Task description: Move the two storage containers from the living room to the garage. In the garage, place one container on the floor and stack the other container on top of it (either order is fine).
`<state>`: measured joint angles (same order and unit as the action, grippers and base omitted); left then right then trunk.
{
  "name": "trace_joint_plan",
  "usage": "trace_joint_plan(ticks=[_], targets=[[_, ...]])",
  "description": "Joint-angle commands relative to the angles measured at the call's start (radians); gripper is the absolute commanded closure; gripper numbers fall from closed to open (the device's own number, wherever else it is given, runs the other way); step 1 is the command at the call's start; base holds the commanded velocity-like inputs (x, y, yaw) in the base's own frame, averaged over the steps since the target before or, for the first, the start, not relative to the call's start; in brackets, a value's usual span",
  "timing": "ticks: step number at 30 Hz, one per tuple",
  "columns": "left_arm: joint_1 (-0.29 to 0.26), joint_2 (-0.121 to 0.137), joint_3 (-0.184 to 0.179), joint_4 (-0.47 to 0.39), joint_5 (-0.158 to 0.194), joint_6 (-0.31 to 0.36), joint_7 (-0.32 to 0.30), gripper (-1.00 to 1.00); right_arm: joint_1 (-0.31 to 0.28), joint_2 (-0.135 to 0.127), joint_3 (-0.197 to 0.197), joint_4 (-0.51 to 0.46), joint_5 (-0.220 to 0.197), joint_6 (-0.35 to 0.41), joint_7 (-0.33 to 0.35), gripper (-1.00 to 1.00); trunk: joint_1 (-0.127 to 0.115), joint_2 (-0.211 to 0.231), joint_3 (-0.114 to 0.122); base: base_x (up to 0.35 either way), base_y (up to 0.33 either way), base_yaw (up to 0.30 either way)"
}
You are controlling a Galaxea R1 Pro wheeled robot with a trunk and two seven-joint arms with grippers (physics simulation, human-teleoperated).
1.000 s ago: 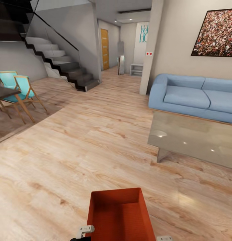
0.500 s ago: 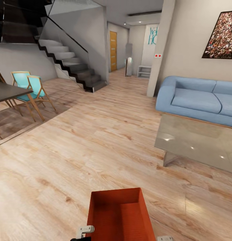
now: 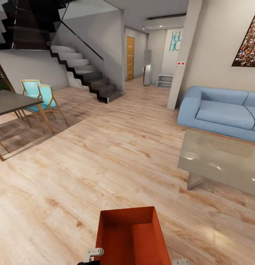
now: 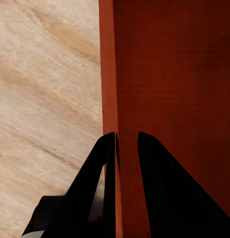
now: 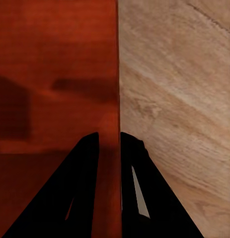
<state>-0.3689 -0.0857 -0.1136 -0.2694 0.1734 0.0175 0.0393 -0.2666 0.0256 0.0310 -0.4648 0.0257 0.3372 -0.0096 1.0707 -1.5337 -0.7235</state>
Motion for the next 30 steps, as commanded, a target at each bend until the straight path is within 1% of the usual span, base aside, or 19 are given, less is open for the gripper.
trace_joint_plan(ticks=[1,17,30], targets=[[-0.001,0.017,-0.013,-0.003,-0.005,-0.034,0.011,1.00,0.001,-0.001,0.017,0.001,-0.016,0.006,0.000,1.00,0.000,0.000,0.000,0.222,0.083,0.069],[-0.002,0.017,-0.012,-0.002,-0.005,-0.033,0.010,1.00,0.001,-0.001,0.017,0.002,-0.016,0.007,0.000,1.00,0.000,0.000,0.001,0.303,0.105,0.014],[-0.001,0.017,-0.012,-0.002,-0.005,-0.034,0.010,1.00,0.001,-0.001,0.017,0.002,-0.016,0.008,0.000,1.00,0.000,0.000,0.001,0.293,0.148,0.131]])
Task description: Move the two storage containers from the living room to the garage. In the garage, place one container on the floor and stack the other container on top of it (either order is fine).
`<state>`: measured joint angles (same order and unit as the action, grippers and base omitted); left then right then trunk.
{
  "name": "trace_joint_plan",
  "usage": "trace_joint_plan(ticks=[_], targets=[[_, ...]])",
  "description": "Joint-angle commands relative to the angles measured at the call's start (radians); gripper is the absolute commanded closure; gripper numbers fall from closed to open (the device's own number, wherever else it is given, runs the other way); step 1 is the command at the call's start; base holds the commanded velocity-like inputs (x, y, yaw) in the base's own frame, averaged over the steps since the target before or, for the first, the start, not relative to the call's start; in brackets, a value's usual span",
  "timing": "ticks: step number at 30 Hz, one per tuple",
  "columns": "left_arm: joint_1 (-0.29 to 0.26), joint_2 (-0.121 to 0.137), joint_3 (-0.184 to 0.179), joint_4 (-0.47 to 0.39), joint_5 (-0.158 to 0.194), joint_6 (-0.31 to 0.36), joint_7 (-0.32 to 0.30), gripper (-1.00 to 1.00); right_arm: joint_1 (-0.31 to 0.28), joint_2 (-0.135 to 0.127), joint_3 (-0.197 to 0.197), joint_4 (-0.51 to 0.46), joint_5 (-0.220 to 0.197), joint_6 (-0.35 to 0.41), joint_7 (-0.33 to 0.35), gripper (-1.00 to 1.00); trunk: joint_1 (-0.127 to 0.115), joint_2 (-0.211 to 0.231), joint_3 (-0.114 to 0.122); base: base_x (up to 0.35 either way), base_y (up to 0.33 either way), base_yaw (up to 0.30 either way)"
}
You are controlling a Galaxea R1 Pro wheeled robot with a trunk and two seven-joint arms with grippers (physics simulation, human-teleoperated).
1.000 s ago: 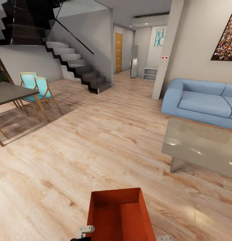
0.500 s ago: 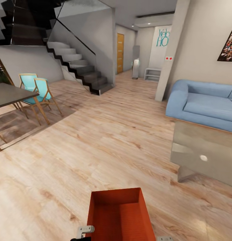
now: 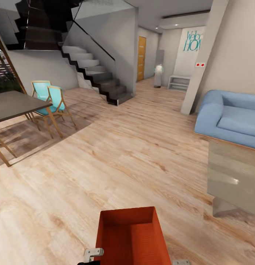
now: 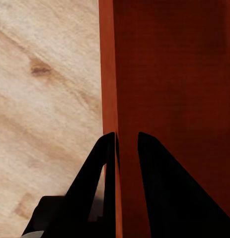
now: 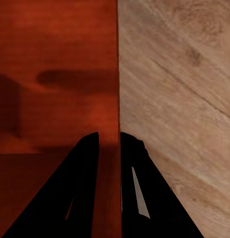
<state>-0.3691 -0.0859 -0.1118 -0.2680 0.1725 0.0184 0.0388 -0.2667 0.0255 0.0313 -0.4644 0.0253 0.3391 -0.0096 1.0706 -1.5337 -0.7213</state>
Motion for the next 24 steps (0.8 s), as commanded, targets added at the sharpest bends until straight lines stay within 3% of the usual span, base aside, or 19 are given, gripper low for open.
trace_joint_plan(ticks=[1,14,24], targets=[[-0.001,0.017,-0.014,-0.003,-0.004,-0.034,0.010,1.00,0.001,-0.001,0.016,0.001,-0.016,0.006,0.000,1.00,0.000,0.000,-0.001,0.292,0.149,0.085],[-0.001,0.017,-0.013,0.002,-0.004,-0.035,0.010,1.00,0.001,-0.001,0.016,0.001,-0.016,0.006,0.000,1.00,0.000,0.000,-0.001,0.298,0.090,0.013],[-0.001,0.017,-0.012,0.003,-0.004,-0.035,0.010,1.00,0.000,-0.001,0.016,0.001,-0.016,0.006,0.000,1.00,0.000,0.000,-0.001,0.303,0.004,-0.115]])
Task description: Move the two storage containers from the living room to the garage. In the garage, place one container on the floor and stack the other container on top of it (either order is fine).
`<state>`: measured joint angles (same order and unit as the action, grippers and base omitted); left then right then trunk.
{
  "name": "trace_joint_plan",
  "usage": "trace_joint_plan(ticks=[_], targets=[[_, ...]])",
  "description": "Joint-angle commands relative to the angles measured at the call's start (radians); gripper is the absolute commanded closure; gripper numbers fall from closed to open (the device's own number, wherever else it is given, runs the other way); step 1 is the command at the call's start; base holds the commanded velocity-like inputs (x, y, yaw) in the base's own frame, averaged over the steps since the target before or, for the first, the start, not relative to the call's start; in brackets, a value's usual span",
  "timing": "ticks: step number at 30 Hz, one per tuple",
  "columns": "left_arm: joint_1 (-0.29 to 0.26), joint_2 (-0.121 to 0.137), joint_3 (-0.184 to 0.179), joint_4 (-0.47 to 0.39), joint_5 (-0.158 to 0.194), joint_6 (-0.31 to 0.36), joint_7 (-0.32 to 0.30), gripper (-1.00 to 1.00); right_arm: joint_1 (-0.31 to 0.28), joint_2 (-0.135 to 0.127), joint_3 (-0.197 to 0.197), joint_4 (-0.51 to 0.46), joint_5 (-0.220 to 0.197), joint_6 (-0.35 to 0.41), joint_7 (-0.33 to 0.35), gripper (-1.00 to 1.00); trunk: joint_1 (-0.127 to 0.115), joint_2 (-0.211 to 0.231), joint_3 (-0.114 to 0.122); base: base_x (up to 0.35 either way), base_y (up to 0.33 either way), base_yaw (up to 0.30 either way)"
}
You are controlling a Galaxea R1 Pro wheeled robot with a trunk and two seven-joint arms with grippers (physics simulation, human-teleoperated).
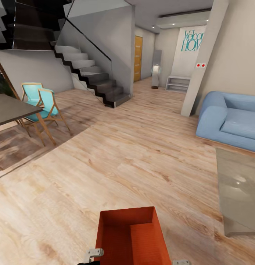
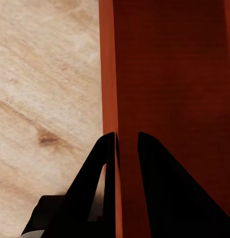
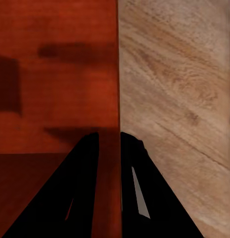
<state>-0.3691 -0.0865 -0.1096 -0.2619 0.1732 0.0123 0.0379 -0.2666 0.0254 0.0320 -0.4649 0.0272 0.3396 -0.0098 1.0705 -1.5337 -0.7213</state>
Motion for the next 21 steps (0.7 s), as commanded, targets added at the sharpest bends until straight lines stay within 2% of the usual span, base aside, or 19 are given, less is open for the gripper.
trace_joint_plan(ticks=[1,21], targets=[[-0.001,0.017,-0.015,-0.003,-0.004,-0.029,0.011,1.00,0.001,-0.001,0.016,0.002,-0.018,0.006,0.001,1.00,0.000,0.000,-0.001,0.302,0.000,-0.046],[-0.001,0.018,-0.014,-0.004,-0.004,-0.029,0.011,1.00,0.001,-0.002,0.018,0.002,-0.017,-0.002,0.001,1.00,0.000,0.000,-0.001,0.302,0.000,-0.044]])
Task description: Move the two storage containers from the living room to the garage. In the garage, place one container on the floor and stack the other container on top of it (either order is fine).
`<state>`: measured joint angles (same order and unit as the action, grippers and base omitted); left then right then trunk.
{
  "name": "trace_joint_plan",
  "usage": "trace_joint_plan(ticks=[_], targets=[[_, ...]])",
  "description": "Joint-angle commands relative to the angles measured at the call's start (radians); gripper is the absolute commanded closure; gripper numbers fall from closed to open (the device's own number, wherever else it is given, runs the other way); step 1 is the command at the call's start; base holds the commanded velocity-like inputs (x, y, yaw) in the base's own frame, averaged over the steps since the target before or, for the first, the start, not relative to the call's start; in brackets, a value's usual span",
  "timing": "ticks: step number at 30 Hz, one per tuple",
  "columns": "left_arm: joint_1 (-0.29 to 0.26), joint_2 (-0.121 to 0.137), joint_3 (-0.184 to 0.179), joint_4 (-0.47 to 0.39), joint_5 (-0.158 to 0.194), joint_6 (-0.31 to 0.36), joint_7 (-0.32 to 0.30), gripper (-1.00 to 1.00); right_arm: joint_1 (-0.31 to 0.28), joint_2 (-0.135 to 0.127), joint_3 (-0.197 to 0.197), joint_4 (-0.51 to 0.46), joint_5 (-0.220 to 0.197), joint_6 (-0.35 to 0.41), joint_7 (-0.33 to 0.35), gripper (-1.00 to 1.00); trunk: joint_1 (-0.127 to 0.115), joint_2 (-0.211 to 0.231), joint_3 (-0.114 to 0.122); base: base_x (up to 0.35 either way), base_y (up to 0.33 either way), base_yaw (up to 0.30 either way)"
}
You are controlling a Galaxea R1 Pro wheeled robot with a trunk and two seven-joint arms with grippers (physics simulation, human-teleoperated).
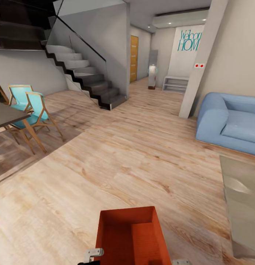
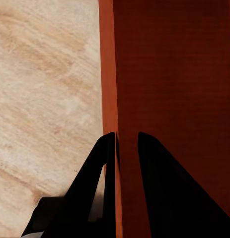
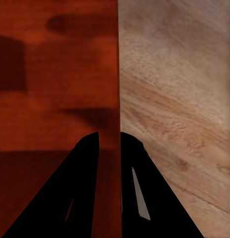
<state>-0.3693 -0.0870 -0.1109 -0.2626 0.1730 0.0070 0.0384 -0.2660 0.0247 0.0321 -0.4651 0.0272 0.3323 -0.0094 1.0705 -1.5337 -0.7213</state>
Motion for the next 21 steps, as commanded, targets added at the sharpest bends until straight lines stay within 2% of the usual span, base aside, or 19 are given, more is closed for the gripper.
trace_joint_plan(ticks=[1,21], targets=[[-0.001,0.019,-0.013,-0.003,-0.004,-0.024,0.011,1.00,0.001,-0.001,0.018,0.002,-0.017,0.005,0.001,1.00,0.000,0.000,-0.001,0.306,0.000,-0.007],[-0.001,0.019,-0.013,-0.003,-0.004,-0.024,0.011,1.00,0.001,-0.002,0.012,0.000,-0.018,0.006,0.001,1.00,0.000,0.000,-0.001,0.306,0.000,-0.002]])
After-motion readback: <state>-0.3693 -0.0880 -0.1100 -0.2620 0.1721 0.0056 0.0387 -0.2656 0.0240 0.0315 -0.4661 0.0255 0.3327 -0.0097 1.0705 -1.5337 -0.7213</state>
